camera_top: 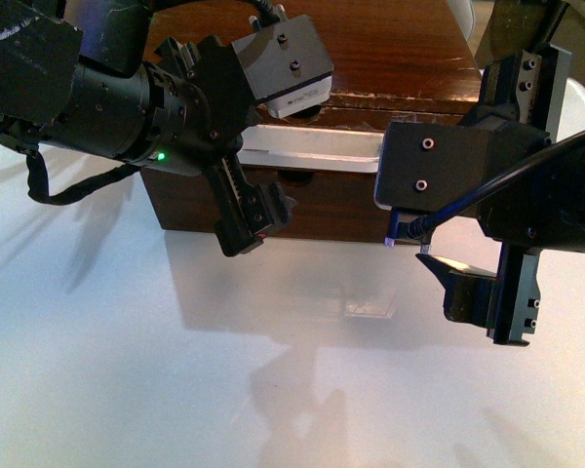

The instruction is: Open drawer

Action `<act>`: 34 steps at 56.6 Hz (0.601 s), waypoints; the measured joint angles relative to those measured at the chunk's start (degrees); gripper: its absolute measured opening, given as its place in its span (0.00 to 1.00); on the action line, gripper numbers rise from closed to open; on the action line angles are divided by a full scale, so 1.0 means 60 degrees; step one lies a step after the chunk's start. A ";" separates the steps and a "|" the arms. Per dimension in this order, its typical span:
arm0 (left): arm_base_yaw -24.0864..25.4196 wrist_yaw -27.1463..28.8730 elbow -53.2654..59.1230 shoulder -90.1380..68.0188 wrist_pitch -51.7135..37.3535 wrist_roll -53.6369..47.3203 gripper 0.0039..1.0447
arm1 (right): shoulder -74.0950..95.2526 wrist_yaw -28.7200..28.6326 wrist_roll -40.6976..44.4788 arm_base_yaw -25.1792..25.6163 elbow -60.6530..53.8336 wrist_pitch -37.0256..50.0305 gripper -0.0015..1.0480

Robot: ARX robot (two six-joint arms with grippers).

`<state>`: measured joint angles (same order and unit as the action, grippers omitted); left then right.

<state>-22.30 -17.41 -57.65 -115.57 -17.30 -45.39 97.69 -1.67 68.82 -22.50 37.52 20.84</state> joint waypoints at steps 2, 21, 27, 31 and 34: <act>0.0000 -0.0004 -0.0011 -0.0004 0.0007 -0.0004 0.92 | 0.0040 -0.0015 0.0000 -0.0004 0.0022 0.0000 0.91; 0.0007 -0.0131 -0.0015 -0.0117 0.0007 -0.0080 0.92 | 0.0248 -0.0051 0.0004 -0.0036 0.0240 0.0000 0.91; 0.0007 -0.0142 -0.0015 -0.0171 0.0004 -0.0084 0.92 | 0.0335 -0.0062 0.0004 -0.0047 0.0273 0.0000 0.91; 0.0007 -0.0164 -0.0015 -0.0179 0.0004 -0.0120 0.92 | 0.0357 -0.0084 0.0004 -0.0062 0.0277 0.0000 0.91; 0.0018 -0.0164 -0.0015 -0.0219 0.0004 -0.0157 0.92 | 0.0368 -0.0087 0.0004 -0.0066 0.0277 0.0000 0.91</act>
<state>-22.20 -18.39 -57.74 -116.88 -17.28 -46.33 99.90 -2.20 68.84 -22.90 39.18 20.84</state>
